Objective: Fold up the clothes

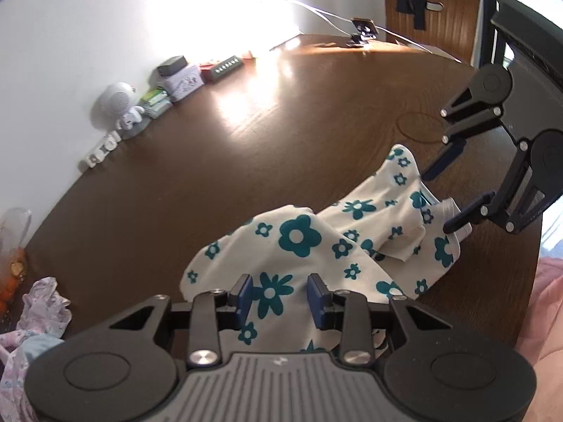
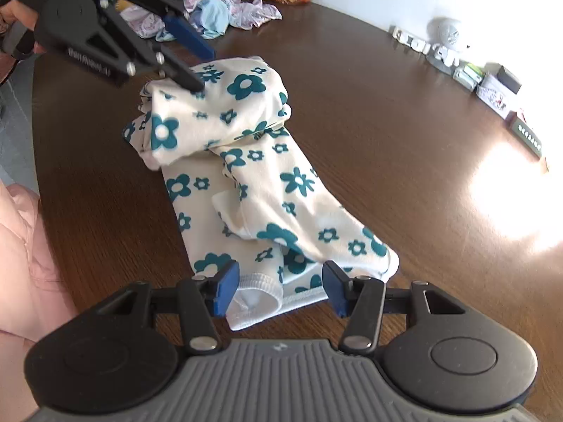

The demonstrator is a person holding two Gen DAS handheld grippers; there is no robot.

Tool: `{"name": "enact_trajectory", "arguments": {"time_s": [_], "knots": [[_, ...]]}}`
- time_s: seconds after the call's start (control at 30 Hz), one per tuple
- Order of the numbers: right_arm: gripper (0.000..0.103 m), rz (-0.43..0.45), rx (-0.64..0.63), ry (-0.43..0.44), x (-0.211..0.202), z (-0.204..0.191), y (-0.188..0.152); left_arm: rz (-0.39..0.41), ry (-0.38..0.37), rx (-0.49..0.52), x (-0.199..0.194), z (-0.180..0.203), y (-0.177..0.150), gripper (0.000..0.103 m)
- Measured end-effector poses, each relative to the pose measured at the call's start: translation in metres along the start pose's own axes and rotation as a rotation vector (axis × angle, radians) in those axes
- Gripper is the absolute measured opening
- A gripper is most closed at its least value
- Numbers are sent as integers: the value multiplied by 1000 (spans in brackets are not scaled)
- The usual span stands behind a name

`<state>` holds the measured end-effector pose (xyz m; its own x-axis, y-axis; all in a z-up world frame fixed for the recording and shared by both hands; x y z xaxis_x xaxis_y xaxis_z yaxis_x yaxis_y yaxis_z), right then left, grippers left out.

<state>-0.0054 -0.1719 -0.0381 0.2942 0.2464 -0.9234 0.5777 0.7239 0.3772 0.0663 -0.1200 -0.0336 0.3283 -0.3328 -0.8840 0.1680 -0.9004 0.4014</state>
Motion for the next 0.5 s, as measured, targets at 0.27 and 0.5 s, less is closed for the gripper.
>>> {"name": "enact_trajectory", "arguments": {"time_s": [0.27, 0.5], "knots": [[53, -29, 9, 8, 6, 2, 0, -23, -55, 55, 31, 15, -7, 33], [55, -44, -24, 22, 11, -2, 4, 47, -15, 77, -3, 6, 9, 36]]}}
Point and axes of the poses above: each gripper's, at about its wrist camera, not at the fingertips, and x roughly the way its jaws point, z to its right, y to its top, the point moved 10 cm from there along x, roughly the way its jaws point, and after that the axes turned 8 degrees about -z, right-handed, at the moved point
